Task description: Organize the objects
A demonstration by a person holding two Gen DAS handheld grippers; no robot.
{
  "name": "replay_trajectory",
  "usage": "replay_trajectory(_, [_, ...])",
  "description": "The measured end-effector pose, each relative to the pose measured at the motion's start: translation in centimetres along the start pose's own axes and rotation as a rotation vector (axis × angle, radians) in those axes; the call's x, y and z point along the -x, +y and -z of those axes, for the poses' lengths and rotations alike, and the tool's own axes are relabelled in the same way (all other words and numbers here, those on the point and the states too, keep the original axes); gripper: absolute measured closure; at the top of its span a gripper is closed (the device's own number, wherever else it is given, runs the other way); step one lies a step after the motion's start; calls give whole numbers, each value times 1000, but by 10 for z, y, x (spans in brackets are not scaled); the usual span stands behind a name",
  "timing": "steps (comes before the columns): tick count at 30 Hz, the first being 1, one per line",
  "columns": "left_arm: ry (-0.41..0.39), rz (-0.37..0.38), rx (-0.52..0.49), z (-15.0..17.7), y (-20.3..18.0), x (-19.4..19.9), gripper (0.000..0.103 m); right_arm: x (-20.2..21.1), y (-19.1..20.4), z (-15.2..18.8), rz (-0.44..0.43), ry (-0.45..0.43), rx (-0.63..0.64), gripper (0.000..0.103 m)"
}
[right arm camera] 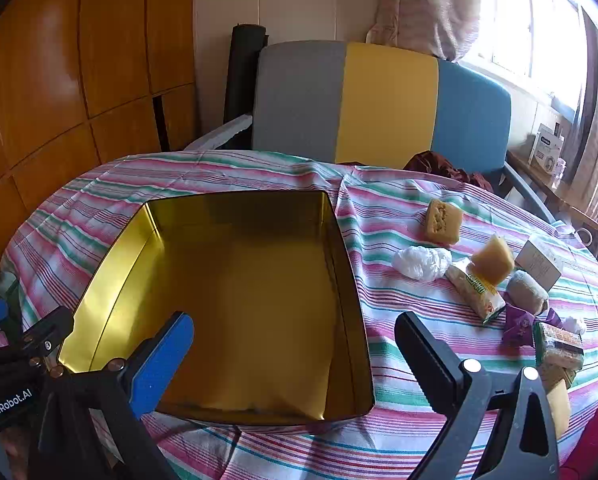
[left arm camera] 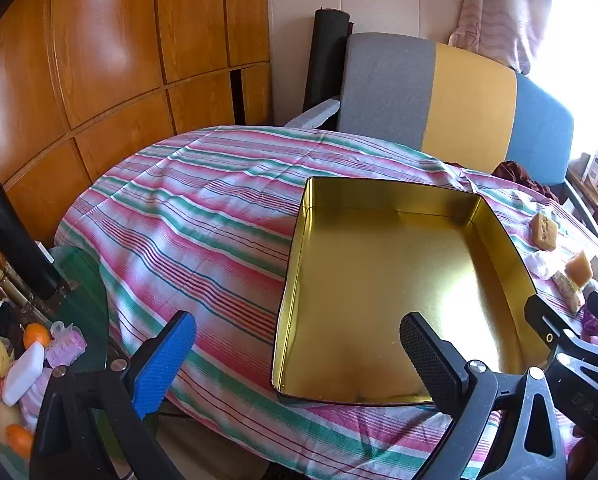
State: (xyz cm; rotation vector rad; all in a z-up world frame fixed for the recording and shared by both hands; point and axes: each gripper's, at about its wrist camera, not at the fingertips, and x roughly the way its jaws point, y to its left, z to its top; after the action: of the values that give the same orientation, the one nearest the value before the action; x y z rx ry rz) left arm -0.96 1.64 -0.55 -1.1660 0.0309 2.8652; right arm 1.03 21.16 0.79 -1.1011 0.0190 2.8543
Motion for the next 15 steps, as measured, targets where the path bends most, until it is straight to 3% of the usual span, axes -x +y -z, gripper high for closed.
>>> replay_trajectory(15, [-38, -11, -47, -5, -10, 14, 0, 8, -9, 1, 11, -21, -12, 0])
